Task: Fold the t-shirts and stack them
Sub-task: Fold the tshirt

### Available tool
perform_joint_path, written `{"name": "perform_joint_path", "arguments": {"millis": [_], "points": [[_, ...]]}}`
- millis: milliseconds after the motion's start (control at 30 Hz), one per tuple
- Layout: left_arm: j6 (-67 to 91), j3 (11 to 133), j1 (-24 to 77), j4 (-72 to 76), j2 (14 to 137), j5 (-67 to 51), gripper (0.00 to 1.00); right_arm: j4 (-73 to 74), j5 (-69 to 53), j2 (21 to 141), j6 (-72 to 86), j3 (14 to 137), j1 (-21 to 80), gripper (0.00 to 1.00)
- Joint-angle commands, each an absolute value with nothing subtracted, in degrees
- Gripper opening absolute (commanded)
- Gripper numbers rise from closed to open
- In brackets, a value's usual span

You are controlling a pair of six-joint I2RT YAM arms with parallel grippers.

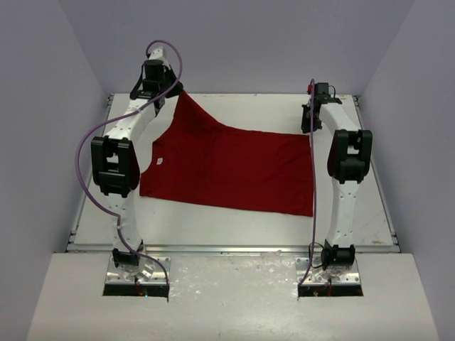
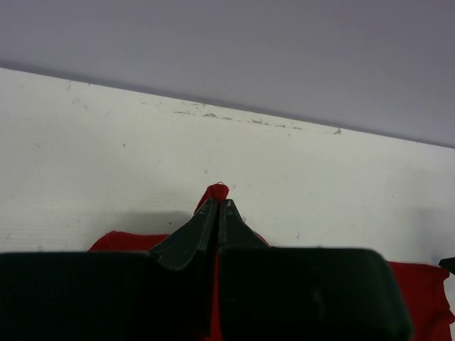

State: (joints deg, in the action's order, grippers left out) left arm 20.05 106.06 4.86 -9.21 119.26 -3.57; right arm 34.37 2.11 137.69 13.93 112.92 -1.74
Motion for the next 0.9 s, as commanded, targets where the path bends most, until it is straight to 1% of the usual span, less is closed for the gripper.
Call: {"name": "perform_joint_path", "arguments": {"millis": [0,100,167,200,233,267,300,333,500,567,800,867], "points": [[20.6,108.5,5.4,-6.3,118.8,-4.5,0.0,32.2,0.6,130.6,14.8,113.0,-1.8,0.01],[20.6,108.4,5.3,-6.2,118.7,-4.9,0.0,32.7,0.9,128.9,14.9,112.5,-1.8,0.02],[20.7,108.0,5.3,-6.1,118.5,-5.2,0.0,31.8,1.3,127.6,15.3,110.0,-1.8,0.01],[20.8,107.5,5.3,-5.6,118.3,-5.2,0.0,31.5,1.3,126.6,15.6,109.2,-1.8,0.03],[20.8,107.2,5.2,-5.5,118.1,-5.4,0.0,32.0,1.3,126.6,15.8,108.4,-1.8,0.06],[21.1,107.1,5.3,-5.4,118.0,-5.5,0.0,32.5,2.0,126.7,16.2,108.5,-1.9,0.15],[21.2,107.1,5.3,-5.4,117.9,-5.8,0.0,32.8,2.8,127.0,16.9,108.3,-1.9,0.43],[21.4,107.1,5.3,-5.4,117.9,-6.1,0.0,33.4,3.9,127.9,17.3,108.2,-1.9,0.49],[21.1,107.1,5.3,-5.7,117.4,-5.7,0.0,35.6,5.0,129.5,19.2,107.6,-2.7,0.56],[20.9,107.2,5.3,-5.9,117.3,-5.6,0.0,34.6,3.9,129.5,19.2,106.4,-2.8,0.55],[21.1,107.1,5.3,-6.3,117.3,-5.5,0.0,37.1,4.4,133.1,19.5,109.9,-2.8,0.54],[21.1,106.9,5.3,-6.2,117.2,-5.5,0.0,35.6,3.4,133.4,19.7,108.9,-2.8,0.53]]}}
